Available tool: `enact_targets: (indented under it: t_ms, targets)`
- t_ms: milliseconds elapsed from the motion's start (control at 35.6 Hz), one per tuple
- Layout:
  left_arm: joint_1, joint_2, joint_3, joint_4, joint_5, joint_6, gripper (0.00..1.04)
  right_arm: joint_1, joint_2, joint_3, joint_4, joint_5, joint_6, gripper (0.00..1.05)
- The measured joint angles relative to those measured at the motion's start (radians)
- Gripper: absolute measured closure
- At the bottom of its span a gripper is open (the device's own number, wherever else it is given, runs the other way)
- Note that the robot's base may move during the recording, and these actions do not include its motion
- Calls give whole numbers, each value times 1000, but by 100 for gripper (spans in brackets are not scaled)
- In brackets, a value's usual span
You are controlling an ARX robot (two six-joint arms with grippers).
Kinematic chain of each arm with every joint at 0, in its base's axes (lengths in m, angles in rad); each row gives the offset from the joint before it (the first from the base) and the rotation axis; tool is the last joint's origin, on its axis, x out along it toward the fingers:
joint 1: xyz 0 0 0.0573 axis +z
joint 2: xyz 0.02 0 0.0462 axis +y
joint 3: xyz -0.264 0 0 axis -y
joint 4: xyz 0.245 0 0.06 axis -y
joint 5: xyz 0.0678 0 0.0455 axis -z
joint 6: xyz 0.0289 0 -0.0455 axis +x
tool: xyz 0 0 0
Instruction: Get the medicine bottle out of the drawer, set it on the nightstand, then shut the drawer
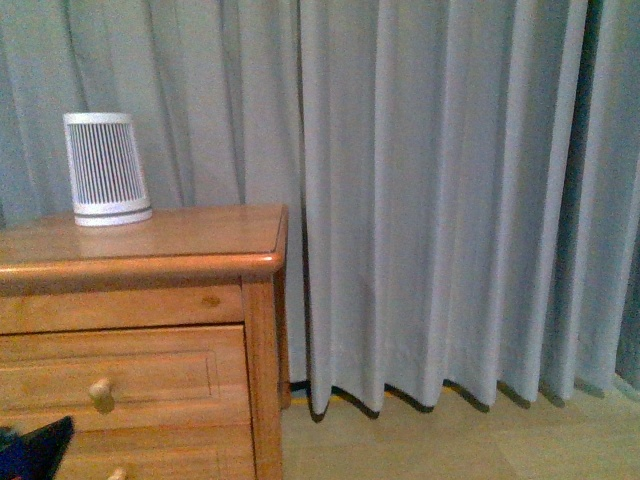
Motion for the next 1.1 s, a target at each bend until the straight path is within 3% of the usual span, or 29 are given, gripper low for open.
enact_targets:
  t_ms: [393, 843, 1096]
  targets:
    - [-56, 522, 385, 76, -66, 92, 7, 0, 0, 0, 0, 0, 0, 7]
    - [48, 763, 721, 36, -68, 277, 7, 0, 0, 0, 0, 0, 0, 7]
    - [63, 867, 861, -11, -50, 324, 7, 0, 0, 0, 0, 0, 0, 7]
